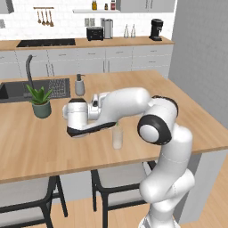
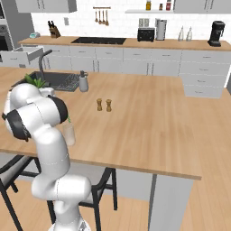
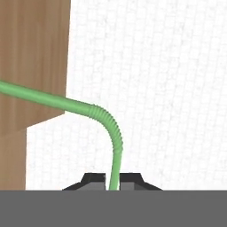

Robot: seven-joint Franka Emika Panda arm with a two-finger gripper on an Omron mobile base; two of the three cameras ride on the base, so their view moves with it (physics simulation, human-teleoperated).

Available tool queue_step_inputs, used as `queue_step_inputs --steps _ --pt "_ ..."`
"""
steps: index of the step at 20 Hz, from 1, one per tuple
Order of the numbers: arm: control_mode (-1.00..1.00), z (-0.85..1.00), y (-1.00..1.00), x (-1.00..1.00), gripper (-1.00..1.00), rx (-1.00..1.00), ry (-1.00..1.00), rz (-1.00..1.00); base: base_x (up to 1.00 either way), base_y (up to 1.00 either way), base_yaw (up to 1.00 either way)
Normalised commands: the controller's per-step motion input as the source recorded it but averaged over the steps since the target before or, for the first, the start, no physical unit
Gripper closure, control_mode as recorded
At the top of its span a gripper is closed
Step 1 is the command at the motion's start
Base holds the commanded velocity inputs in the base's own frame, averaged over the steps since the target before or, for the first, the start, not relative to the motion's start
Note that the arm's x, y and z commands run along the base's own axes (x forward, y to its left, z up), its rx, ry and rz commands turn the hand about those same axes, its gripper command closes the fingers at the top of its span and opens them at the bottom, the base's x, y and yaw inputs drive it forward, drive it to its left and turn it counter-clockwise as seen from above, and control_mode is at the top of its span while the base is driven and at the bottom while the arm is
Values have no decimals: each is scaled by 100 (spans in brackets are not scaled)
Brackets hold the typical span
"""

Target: Take a straw from the drawer in front and place it inside the glass cup on the dining counter.

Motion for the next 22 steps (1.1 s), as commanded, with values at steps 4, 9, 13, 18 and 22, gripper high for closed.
queue_step_inputs --steps 4,9,13,18,22 --pt "-100 8 0 -1 100 -1 -5 -5 0 0 0" --pt "-100 17 0 0 100 -3 -9 -3 0 0 0" --pt "-100 28 0 -5 100 -4 -12 -2 0 0 0" --pt "-100 9 0 -34 100 0 -5 -3 0 0 0" --pt "-100 -1 0 -31 100 0 0 -2 0 0 0"
